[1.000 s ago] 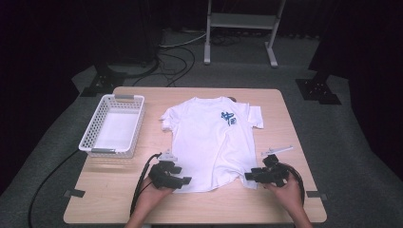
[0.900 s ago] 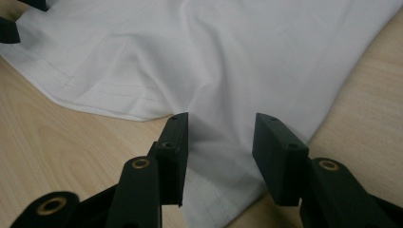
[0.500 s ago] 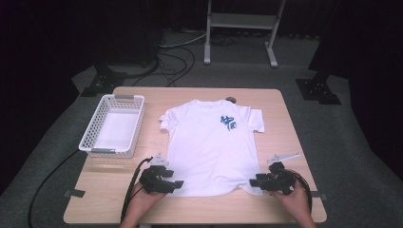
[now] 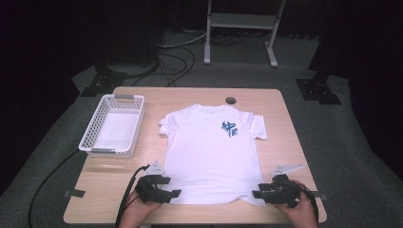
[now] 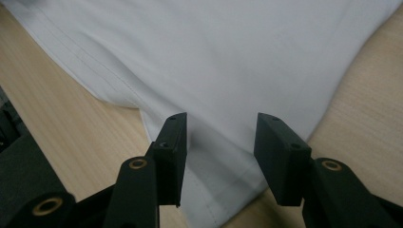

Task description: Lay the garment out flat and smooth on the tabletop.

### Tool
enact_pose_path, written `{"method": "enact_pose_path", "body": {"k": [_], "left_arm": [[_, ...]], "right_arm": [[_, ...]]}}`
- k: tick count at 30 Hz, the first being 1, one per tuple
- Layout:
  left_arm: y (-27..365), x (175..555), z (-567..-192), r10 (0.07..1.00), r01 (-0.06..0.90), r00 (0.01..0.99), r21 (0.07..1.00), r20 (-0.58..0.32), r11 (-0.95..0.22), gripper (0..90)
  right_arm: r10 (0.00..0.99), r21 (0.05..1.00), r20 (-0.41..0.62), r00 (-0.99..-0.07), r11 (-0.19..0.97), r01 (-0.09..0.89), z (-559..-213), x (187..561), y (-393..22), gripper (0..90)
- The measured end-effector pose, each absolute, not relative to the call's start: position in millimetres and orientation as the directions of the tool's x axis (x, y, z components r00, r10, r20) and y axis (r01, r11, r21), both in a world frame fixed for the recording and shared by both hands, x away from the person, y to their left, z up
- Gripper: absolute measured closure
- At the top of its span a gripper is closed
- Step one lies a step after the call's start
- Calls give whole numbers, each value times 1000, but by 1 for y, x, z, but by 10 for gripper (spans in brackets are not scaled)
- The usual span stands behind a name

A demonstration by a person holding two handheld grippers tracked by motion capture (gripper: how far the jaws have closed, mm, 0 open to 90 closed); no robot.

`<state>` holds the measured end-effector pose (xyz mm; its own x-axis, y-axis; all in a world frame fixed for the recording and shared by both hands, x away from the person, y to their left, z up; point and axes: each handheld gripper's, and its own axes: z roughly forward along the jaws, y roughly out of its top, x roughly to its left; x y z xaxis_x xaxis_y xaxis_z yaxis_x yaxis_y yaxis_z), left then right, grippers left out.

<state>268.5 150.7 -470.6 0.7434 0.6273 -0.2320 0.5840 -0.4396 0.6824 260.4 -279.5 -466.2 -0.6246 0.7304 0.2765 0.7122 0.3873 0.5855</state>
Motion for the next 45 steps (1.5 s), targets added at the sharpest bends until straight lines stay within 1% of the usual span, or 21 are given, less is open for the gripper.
{"method": "enact_pose_path", "body": {"k": [6,12,18,20,23,29,34,40,41,43,45], "left_arm": [[149,257,-471,614,568,759,682,-218,-460,299],[149,247,-472,601,560,768,690,-223,-459,298],[149,239,-473,584,544,781,698,-219,-466,288],[149,239,-473,579,546,782,701,-231,-459,260],[149,240,-475,580,544,781,709,-233,-448,213],[151,245,-477,582,531,782,727,-222,-435,191],[153,247,-478,582,520,785,735,-211,-436,189],[152,246,-480,587,506,787,745,-191,-435,157],[152,246,-480,587,506,787,745,-191,-435,145],[151,245,-480,588,501,788,742,-180,-446,142],[150,245,-480,589,501,788,742,-179,-445,136]], "right_arm": [[715,589,274,-643,404,700,-467,247,-280,532],[703,584,269,-658,424,692,-466,233,-280,522],[691,571,296,-660,426,702,-466,227,-283,506],[685,558,307,-660,433,708,-465,229,-283,486],[690,552,290,-663,446,705,-462,235,-282,457],[715,563,289,-637,411,717,-454,274,-287,419],[738,575,272,-617,390,719,-448,317,-292,401],[770,586,246,-589,366,723,-442,371,-295,376],[770,586,246,-589,366,723,-442,371,-295,376],[785,577,241,-570,356,735,-444,397,-295,366],[796,570,234,-558,352,742,-446,412,-294,366]]}}
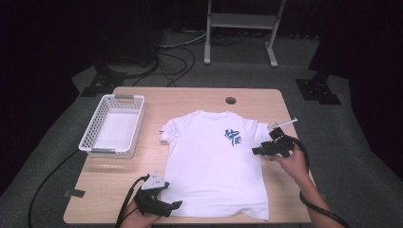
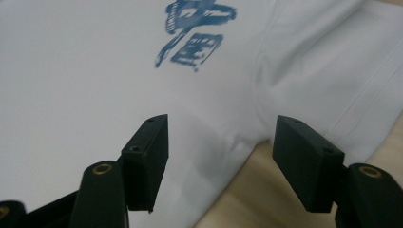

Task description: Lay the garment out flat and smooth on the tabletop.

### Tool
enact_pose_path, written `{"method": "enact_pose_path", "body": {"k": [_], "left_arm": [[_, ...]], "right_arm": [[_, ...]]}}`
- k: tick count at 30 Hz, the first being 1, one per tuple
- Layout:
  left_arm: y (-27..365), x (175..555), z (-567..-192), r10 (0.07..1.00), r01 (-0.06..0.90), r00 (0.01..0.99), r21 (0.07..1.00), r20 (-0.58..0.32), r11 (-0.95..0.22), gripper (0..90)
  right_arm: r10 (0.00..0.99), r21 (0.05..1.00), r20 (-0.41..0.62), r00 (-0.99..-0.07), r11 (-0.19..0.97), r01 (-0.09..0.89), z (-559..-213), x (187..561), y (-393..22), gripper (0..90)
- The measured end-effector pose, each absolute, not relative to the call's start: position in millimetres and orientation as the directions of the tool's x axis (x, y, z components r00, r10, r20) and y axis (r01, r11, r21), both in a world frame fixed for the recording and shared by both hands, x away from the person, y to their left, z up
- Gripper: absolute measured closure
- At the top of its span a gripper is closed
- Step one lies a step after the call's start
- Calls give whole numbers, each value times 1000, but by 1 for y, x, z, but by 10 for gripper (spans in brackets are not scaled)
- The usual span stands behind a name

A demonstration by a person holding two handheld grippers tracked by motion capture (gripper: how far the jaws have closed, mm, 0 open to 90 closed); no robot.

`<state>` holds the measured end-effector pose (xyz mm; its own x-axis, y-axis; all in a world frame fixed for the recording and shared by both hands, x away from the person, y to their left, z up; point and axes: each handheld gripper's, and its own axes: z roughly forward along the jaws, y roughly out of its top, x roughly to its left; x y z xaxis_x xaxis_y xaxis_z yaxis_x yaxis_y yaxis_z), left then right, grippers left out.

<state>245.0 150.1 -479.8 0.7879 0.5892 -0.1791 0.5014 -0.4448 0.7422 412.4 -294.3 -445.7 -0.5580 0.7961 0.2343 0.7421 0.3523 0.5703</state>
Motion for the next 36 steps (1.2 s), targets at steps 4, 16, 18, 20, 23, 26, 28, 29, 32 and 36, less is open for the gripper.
{"method": "enact_pose_path", "body": {"k": [4,16,18,20,23,26,28,29,32,36], "left_arm": [[149,244,-480,592,503,786,743,-180,-442,128],[151,242,-481,591,501,786,748,-182,-436,124],[151,242,-481,591,499,786,748,-179,-437,124],[151,241,-481,593,499,785,748,-177,-438,122],[149,240,-481,595,498,785,748,-172,-440,117],[148,240,-481,599,503,781,745,-174,-439,108],[147,240,-481,600,502,781,745,-172,-440,108],[146,240,-481,600,501,781,745,-171,-440,107],[144,239,-481,602,503,780,743,-171,-441,107],[139,239,-480,600,503,781,741,-171,-444,107]], "right_arm": [[817,560,231,-528,333,759,-451,438,-293,362],[844,562,243,-478,279,779,-460,469,-300,356],[848,563,241,-472,274,780,-461,471,-300,357],[849,563,242,-469,271,781,-461,472,-300,361],[851,568,237,-468,269,777,-461,471,-301,368],[855,574,234,-463,263,776,-462,469,-302,374],[857,578,222,-465,268,771,-462,467,-304,373],[858,582,216,-466,270,767,-462,466,-304,373],[862,584,198,-466,278,763,-462,463,-307,373],[866,589,176,-469,289,755,-463,459,-312,372]]}}
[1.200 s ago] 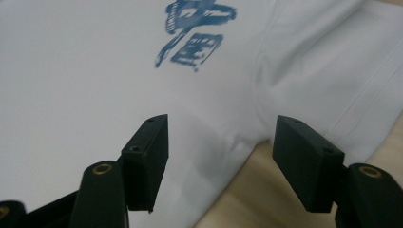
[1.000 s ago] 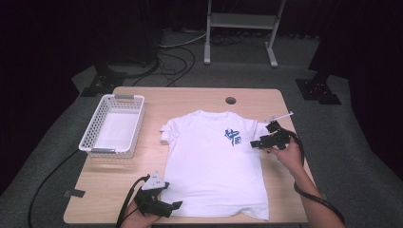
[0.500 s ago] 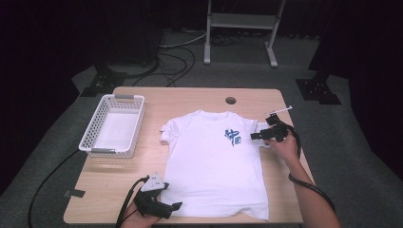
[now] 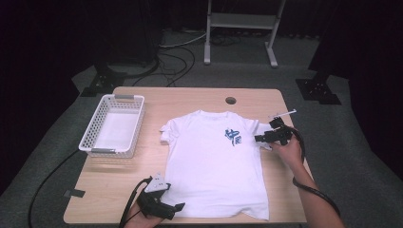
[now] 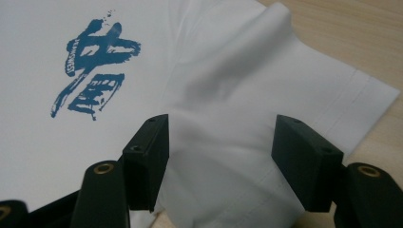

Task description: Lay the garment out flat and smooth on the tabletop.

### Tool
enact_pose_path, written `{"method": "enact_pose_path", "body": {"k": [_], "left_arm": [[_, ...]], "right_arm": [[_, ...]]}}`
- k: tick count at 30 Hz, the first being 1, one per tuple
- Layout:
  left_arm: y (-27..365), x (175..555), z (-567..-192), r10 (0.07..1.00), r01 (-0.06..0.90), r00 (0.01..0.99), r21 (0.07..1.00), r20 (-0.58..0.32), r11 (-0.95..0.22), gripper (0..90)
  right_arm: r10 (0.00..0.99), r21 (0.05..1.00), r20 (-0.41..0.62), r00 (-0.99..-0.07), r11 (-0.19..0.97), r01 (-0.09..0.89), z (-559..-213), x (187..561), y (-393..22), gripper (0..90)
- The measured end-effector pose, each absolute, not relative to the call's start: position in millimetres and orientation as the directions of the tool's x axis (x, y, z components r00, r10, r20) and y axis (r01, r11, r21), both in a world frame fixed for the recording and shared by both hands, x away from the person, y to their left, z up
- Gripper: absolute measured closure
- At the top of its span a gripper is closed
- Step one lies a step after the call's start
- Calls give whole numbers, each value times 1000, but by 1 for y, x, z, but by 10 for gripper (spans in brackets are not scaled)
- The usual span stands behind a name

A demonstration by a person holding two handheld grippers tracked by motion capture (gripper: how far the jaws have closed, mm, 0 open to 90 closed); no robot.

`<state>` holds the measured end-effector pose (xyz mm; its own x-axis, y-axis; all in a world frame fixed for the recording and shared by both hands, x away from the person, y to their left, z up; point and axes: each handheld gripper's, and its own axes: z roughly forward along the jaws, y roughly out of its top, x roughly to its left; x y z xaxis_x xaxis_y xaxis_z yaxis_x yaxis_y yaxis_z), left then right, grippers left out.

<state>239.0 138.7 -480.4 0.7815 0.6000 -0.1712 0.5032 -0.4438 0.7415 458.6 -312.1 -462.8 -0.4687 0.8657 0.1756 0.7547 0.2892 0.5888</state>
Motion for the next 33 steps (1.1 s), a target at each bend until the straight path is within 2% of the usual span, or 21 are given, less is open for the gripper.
{"method": "enact_pose_path", "body": {"k": [13,23,33], "left_arm": [[114,239,-480,588,500,790,737,-173,-455,106],[99,241,-479,571,498,800,733,-184,-462,106],[114,270,-463,611,510,767,765,-198,-393,108]], "right_arm": [[876,596,132,-464,304,743,-464,450,-334,374],[887,602,146,-438,272,751,-464,442,-357,362],[862,628,188,-471,263,732,-453,424,-353,314]]}}
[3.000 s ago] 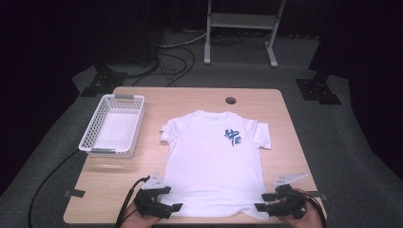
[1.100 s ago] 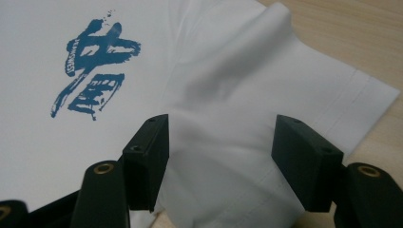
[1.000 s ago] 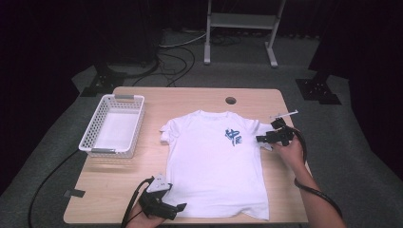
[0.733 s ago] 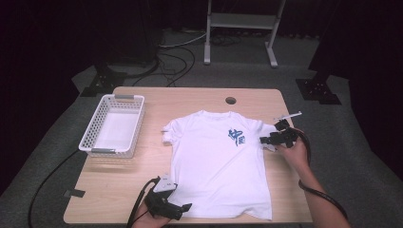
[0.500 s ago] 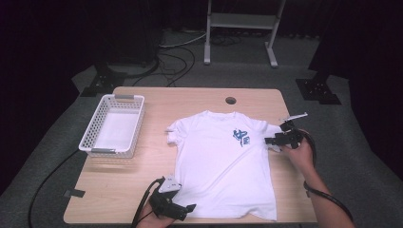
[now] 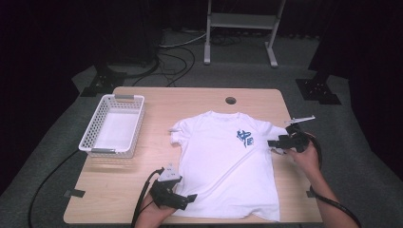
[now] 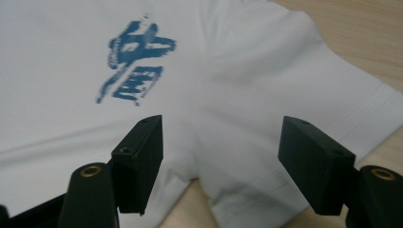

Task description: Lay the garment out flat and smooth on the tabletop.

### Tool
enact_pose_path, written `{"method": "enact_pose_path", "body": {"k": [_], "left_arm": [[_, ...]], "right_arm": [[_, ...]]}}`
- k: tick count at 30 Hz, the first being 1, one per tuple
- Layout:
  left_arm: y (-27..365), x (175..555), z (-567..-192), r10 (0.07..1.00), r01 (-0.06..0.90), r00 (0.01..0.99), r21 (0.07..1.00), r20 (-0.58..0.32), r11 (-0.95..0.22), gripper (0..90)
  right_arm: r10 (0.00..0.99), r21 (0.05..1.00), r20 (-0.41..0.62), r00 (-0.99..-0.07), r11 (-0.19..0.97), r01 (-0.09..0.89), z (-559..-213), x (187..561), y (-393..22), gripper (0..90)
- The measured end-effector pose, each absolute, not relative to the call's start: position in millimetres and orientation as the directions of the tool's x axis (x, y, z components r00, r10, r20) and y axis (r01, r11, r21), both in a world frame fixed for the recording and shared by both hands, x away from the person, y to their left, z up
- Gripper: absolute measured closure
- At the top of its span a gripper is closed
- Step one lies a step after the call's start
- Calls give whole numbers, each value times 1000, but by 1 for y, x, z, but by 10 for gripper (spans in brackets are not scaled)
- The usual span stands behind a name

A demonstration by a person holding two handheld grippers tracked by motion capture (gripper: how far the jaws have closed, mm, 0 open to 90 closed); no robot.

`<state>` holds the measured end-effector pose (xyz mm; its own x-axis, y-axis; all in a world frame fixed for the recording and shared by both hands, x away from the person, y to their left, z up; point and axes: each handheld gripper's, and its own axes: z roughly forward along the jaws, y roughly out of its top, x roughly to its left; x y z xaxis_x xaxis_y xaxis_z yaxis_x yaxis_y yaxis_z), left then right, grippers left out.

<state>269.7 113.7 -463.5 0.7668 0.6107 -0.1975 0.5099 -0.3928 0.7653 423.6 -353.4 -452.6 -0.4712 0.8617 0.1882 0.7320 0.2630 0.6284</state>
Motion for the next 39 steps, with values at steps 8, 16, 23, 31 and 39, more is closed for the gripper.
{"method": "enact_pose_path", "body": {"k": [8,16,23,31,39], "left_arm": [[130,327,-449,665,480,731,807,-152,-344,108],[130,391,-454,682,504,716,788,-153,-353,119],[129,421,-471,671,550,712,757,-206,-352,127],[127,415,-476,655,567,722,735,-224,-372,132],[128,398,-470,646,581,728,707,-230,-403,134]], "right_arm": [[799,655,223,-558,301,693,-446,381,-331,298],[729,668,252,-637,345,660,-445,330,-302,295],[687,666,274,-673,369,648,-449,299,-284,294],[680,651,286,-675,380,657,-459,288,-276,295],[669,634,288,-685,402,660,-464,282,-273,295]]}}
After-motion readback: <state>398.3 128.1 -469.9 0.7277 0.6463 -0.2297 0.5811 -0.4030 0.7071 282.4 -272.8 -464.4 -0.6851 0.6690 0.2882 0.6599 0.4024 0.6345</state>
